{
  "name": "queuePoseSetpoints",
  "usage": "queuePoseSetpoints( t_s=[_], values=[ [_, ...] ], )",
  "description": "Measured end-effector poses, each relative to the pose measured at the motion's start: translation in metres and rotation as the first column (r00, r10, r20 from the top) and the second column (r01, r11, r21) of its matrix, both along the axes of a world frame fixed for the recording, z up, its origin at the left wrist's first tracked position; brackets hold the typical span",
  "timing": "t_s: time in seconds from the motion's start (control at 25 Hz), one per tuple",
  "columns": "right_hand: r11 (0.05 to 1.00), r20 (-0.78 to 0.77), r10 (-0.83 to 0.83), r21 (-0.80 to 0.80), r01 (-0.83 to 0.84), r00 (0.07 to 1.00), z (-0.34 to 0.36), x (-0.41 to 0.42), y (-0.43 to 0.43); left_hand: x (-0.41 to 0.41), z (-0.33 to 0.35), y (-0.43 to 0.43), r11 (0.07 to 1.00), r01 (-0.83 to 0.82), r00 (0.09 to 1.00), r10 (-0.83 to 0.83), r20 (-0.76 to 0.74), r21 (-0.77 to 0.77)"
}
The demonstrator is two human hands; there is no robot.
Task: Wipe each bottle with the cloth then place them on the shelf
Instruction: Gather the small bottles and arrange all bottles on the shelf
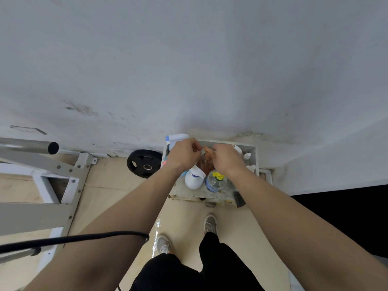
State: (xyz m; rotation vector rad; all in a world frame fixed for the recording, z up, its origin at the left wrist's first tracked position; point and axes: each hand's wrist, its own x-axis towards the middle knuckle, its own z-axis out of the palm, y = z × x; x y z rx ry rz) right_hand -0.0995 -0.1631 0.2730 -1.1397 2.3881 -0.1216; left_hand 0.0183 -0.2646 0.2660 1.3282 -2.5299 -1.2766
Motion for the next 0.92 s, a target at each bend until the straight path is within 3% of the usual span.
queuePoseSetpoints(
  t_s=[0.24,0.6,0.76,0.92],
  values=[
    [0.99,-0.102,0.052,0.135,-0.038,0.993,0.002,0.008,-0.014,0.001,-0.009,-0.015,0.993,-0.109,0.993,0.107,-0.04,-0.035],
    [1.0,-0.107,-0.023,0.0,0.023,0.994,0.003,0.009,-0.039,0.023,-0.008,-0.047,0.971,-0.215,0.976,0.208,-0.068,-0.108],
    [0.994,-0.155,0.061,0.098,-0.046,0.986,0.007,0.007,-0.055,0.028,-0.007,-0.054,0.968,-0.229,0.973,0.225,-0.05,-0.104],
    [0.989,-0.083,-0.073,0.119,0.083,0.994,0.003,0.008,-0.069,0.031,-0.008,-0.055,0.97,-0.22,0.975,0.216,-0.048,-0.104]
  ],
)
